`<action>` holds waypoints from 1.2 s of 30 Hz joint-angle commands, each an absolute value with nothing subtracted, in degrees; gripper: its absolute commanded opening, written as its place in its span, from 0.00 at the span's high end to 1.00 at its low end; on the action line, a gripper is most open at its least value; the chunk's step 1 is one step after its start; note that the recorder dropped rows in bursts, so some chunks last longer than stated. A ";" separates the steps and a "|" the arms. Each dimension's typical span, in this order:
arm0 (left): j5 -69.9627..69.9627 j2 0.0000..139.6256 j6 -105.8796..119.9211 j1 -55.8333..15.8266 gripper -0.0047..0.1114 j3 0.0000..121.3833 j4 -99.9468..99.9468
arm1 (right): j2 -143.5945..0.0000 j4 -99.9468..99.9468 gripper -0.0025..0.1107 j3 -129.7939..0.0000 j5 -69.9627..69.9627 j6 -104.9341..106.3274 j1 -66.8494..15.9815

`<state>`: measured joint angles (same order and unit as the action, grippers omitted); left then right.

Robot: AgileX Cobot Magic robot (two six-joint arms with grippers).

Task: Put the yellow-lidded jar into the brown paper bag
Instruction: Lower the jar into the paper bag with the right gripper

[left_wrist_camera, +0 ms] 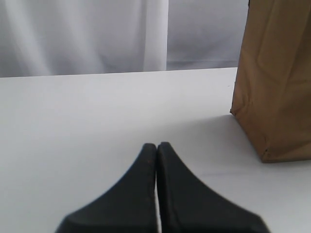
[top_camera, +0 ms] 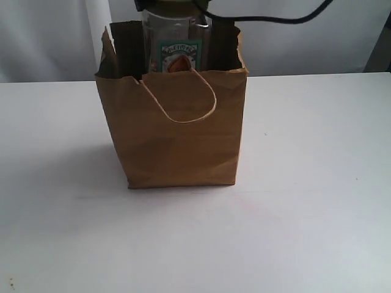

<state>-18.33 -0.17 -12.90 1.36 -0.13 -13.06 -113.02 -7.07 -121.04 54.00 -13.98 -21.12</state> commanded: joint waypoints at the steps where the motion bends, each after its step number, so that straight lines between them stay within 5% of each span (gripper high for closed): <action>1: -17.76 0.00 -13.12 1.21 0.95 0.00 -12.85 | -115.71 -8.50 0.98 -121.09 53.35 -15.09 -21.33; 36: -17.76 0.00 -13.12 1.21 0.95 0.00 -12.85 | -128.43 -9.89 0.98 -121.01 58.30 -17.21 -21.33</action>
